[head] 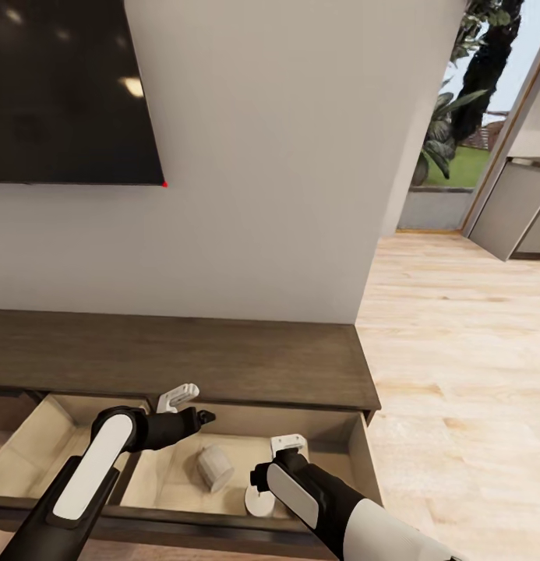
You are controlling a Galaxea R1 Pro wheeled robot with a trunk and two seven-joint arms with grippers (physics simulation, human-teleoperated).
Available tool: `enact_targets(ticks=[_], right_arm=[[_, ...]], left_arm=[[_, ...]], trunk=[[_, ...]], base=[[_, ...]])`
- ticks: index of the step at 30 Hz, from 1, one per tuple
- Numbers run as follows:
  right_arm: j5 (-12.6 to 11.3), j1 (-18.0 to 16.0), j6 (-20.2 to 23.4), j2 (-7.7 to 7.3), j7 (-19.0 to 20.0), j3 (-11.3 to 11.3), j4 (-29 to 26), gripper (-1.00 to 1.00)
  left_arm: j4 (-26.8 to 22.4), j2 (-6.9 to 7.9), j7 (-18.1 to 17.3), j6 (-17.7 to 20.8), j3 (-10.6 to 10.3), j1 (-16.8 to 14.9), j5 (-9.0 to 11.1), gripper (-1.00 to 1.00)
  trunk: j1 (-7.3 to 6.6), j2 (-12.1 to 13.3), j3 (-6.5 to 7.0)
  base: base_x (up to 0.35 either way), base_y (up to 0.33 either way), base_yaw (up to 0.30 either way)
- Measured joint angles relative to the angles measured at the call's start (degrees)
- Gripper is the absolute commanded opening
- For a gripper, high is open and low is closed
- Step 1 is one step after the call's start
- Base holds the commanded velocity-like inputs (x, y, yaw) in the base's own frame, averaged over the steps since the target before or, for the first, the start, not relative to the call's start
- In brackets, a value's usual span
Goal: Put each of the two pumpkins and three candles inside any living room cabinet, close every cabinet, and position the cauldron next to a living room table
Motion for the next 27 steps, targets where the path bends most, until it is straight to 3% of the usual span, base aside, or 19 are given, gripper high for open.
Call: enact_targets(ticks=[24, 27], right_arm=[[0.01, 0.00, 0.23, -0.31, 0.15, -0.24, 0.11, 1.00], [-0.02, 0.00, 0.81, -0.44, -0.01, -2.86, 0.07, 1.00]], left_arm=[[0.02, -0.01, 0.00, 0.00, -0.01, 0.00, -0.08, 1.00], [0.07, -0.06, 0.00, 0.00, -0.04, 0.00, -0.09, 1.00]], trunk=[[-5.27, 9.63, 4.31], [-5.93, 10.83, 4.85]], base=[[0.000, 0.000, 0.000], [0.000, 0.000, 0.000]])
